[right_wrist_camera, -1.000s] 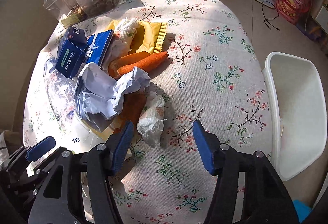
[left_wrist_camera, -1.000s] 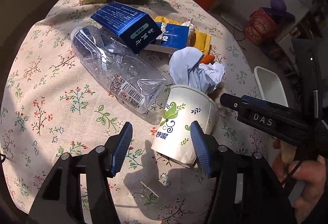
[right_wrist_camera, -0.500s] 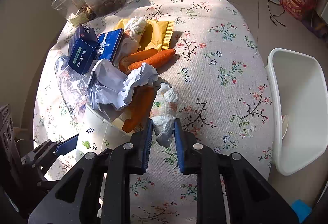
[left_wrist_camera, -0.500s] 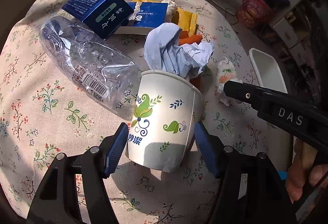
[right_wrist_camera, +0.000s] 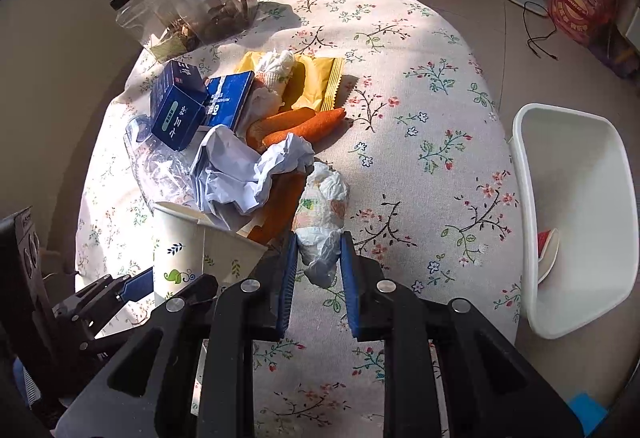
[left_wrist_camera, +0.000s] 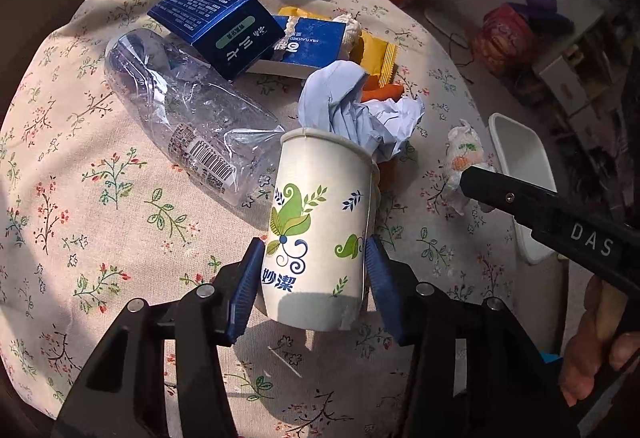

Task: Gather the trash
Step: 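Carry the cup and tissue over the white bin and open both tools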

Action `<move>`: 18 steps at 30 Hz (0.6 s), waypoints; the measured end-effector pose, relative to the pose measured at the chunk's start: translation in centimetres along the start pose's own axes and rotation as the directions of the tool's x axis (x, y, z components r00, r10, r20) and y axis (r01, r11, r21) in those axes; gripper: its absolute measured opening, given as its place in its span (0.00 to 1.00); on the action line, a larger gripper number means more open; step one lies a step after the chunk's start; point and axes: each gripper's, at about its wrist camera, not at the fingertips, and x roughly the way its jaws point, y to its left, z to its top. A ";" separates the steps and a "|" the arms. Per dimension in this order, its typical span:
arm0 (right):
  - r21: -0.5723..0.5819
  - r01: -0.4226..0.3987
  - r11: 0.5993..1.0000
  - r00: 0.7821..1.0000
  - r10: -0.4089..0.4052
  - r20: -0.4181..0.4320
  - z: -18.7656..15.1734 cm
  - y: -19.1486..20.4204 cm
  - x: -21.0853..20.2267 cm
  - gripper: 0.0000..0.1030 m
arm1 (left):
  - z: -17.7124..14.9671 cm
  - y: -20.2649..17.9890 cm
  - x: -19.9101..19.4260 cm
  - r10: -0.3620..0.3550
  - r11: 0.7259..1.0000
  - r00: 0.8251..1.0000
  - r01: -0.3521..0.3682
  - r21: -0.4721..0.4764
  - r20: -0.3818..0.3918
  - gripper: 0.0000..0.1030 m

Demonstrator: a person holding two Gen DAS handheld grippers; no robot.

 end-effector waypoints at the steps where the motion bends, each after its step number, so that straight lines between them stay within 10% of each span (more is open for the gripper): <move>1: -0.003 0.001 1.000 1.000 -0.001 0.002 0.0 0.0 -0.1 0.20 | 0.0 0.0 -0.3 0.001 1.000 1.000 0.000 -0.009 0.008 0.49; 18: -0.035 -0.060 0.998 0.993 0.063 0.095 0.1 0.3 -4.0 0.20 | -0.5 0.9 -12.7 0.084 0.993 0.947 -0.055 -0.103 0.309 0.49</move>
